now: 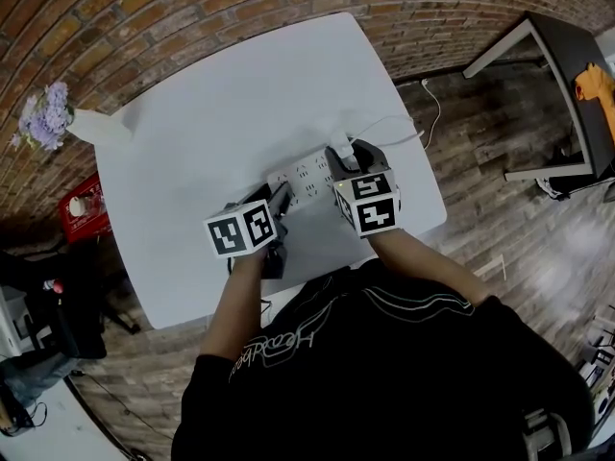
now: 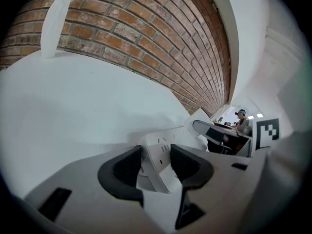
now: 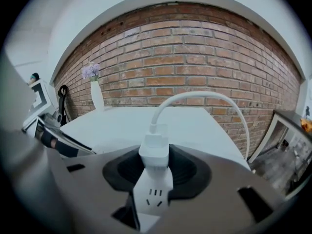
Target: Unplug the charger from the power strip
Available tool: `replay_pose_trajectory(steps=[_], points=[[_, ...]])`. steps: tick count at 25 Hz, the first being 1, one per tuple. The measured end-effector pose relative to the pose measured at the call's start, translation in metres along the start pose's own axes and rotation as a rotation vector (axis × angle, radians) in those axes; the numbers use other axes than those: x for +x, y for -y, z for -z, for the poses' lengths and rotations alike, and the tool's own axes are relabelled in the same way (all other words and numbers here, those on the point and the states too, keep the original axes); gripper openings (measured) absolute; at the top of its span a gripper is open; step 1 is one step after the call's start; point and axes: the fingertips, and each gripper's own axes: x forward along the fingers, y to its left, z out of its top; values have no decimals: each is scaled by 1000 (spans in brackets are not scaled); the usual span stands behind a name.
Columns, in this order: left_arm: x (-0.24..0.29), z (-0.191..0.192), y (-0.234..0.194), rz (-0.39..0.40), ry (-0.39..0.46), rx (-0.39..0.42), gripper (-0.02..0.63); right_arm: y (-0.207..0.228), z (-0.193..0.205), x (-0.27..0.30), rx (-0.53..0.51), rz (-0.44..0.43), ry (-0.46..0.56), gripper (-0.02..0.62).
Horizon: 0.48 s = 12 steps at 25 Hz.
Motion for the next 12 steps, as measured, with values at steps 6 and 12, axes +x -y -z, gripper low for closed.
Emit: replay_pose_trajectory(steps=[6, 12], points=[[-1, 0, 0, -21, -4, 1, 186, -2, -1, -1, -21, 12, -7, 122], [-2, 1, -1, -19, 5, -12, 186, 2, 4, -3, 87, -58, -11, 124]])
